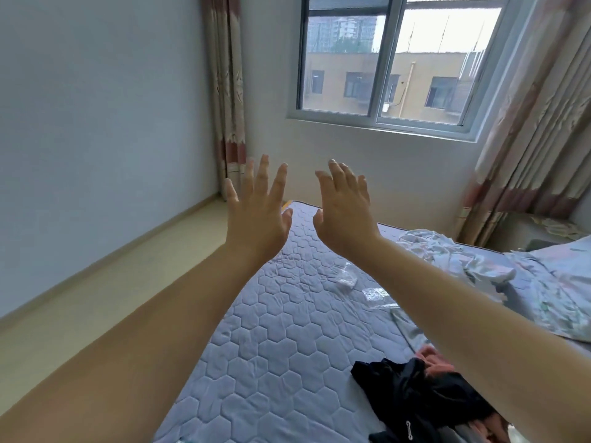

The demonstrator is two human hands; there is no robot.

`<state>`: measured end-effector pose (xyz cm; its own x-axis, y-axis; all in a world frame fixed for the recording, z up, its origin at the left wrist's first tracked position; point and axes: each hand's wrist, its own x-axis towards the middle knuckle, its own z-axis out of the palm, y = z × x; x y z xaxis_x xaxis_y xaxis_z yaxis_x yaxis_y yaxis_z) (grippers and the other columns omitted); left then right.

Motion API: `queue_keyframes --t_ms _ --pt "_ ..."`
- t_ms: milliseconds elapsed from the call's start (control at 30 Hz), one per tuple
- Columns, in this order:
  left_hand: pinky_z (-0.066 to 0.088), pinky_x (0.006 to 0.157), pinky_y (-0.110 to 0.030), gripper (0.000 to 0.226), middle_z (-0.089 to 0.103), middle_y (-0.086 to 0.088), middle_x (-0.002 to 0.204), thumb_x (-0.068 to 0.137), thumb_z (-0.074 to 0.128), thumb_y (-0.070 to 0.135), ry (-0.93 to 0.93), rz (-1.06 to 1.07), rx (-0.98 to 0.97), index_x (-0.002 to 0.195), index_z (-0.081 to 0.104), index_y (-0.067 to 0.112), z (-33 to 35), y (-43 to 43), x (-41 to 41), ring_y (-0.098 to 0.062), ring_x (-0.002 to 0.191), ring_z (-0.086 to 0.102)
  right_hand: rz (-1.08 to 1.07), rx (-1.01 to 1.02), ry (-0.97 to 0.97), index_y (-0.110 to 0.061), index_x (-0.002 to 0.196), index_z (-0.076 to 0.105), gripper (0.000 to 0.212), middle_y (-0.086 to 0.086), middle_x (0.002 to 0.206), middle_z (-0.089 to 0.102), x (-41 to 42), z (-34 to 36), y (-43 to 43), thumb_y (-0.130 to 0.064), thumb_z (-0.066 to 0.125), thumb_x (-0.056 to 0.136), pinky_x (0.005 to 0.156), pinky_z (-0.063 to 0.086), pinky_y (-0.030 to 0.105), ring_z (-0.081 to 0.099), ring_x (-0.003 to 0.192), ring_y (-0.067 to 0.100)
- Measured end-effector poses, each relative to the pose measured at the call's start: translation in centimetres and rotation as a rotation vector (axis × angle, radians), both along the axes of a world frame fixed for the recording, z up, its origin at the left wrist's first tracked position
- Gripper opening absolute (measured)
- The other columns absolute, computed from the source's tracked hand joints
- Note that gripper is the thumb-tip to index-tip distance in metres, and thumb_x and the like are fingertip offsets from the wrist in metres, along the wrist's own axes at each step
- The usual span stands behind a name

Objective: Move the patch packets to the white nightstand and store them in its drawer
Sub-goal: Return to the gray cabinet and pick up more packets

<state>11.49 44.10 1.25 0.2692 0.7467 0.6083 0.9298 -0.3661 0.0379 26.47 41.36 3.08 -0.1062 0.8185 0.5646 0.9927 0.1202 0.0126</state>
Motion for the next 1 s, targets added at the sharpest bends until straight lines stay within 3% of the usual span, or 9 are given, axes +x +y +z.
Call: queue_keyframes --t_ms 433,733,1000 --pt "0.007 0.113 -0.060 0.070 -0.007 -0.008 0.160 0.098 0.039 0.041 0.102 0.135 -0.116 0.153 0.000 0.021 -1.9 10.9 -31.8 -0.029 0.147 -0.009 0.125 -0.080 0.095 -0.008 0.143 0.030 0.064 0.013 0.156 0.019 -31.9 -3.3 13.5 -0.013 0.054 0.084 0.117 0.007 0.048 0.013 0.145 0.030" --pt "0.005 0.114 -0.058 0.069 -0.014 -0.009 0.160 0.099 0.030 0.045 0.161 0.204 -0.185 0.152 -0.007 0.021 -5.8 23.3 -45.7 -0.030 0.147 -0.013 0.186 -0.103 0.031 -0.008 0.144 0.030 0.064 0.012 0.156 0.019 -45.4 -5.8 26.7 -0.020 0.055 0.087 0.117 0.010 0.049 0.012 0.145 0.029" --pt "0.002 0.114 -0.058 0.068 -0.015 -0.008 0.159 0.100 0.030 0.043 0.231 0.174 -0.188 0.152 -0.008 0.021 -4.1 42.2 -54.0 -0.030 0.146 -0.015 0.154 -0.091 0.139 -0.010 0.147 0.023 0.066 0.011 0.157 0.013 -53.2 -5.6 44.3 -0.023 0.053 0.090 0.120 0.008 0.047 0.007 0.146 0.027"
